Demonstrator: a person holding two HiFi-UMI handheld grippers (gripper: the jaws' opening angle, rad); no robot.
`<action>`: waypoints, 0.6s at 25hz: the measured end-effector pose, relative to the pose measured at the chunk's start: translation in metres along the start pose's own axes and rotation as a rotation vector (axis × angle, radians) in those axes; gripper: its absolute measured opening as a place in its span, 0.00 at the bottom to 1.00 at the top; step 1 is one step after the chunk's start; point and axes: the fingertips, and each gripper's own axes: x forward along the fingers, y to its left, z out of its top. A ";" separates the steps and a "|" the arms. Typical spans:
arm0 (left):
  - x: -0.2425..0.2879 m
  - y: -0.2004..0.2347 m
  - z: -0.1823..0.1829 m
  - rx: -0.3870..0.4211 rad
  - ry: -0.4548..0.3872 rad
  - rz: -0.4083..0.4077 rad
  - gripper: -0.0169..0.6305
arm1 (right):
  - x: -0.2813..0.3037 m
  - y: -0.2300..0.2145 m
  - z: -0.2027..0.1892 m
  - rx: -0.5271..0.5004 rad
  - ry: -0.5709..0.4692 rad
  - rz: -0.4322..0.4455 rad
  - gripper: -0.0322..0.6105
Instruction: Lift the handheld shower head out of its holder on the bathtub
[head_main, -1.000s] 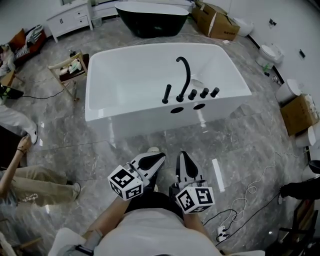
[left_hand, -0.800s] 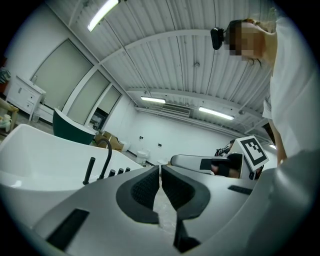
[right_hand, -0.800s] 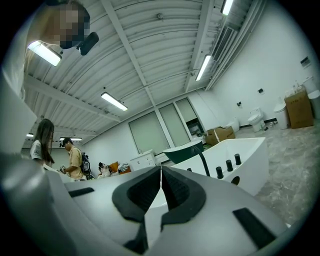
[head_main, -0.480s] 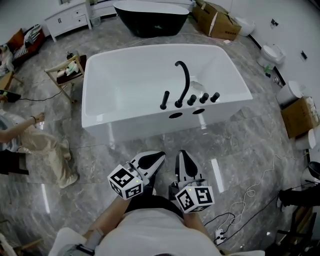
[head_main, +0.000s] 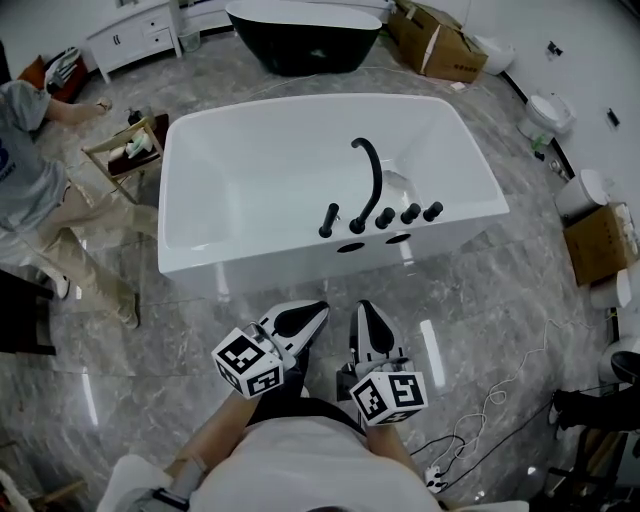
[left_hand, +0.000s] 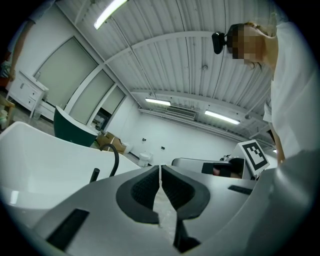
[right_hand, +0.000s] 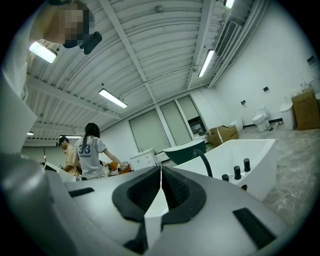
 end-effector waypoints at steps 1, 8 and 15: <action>0.003 0.004 0.003 -0.001 0.001 0.002 0.06 | 0.006 -0.002 0.003 -0.001 0.000 0.000 0.08; 0.019 0.036 0.021 -0.011 -0.004 0.012 0.06 | 0.047 -0.006 0.015 -0.015 0.011 0.021 0.08; 0.038 0.065 0.034 -0.029 -0.002 0.017 0.06 | 0.081 -0.014 0.020 -0.011 0.031 0.027 0.08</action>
